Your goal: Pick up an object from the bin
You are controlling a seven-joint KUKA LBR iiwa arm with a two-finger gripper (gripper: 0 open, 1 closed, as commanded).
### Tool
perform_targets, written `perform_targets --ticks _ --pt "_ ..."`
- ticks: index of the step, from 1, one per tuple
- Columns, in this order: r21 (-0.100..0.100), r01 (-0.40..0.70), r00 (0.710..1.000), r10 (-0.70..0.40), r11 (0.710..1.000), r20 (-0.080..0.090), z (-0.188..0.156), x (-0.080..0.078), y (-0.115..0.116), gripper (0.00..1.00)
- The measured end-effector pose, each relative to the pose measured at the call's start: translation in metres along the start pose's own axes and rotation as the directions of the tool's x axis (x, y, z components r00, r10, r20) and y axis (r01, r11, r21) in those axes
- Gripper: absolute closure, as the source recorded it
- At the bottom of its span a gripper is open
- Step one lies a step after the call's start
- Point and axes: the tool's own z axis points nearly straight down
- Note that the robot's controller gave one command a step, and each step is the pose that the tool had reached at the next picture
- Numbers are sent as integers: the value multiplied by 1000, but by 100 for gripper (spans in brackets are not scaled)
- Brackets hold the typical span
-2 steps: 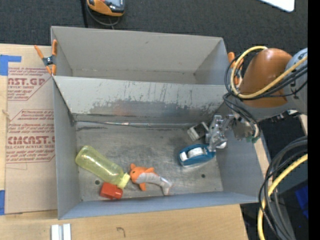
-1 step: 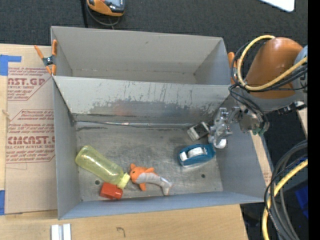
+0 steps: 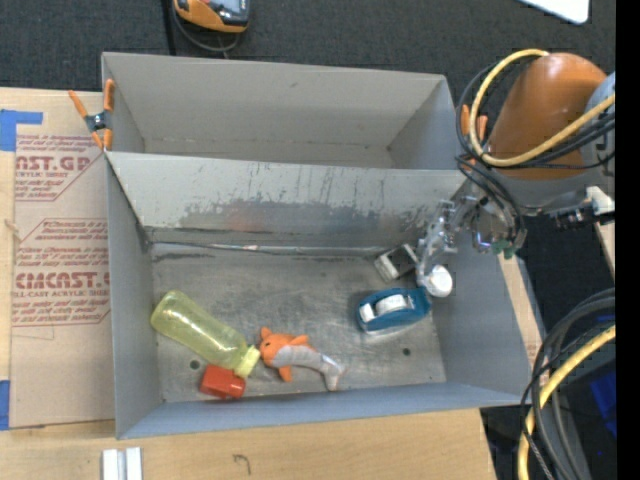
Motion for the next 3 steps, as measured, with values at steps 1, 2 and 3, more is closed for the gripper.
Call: perform_targets --ticks 1,2,3 --pt "1 182 983 -182 983 0 74 1 17 0" --pt "1 181 983 -181 983 1 73 0 17 0" --pt "1 60 998 -60 998 12 108 21 11 100"
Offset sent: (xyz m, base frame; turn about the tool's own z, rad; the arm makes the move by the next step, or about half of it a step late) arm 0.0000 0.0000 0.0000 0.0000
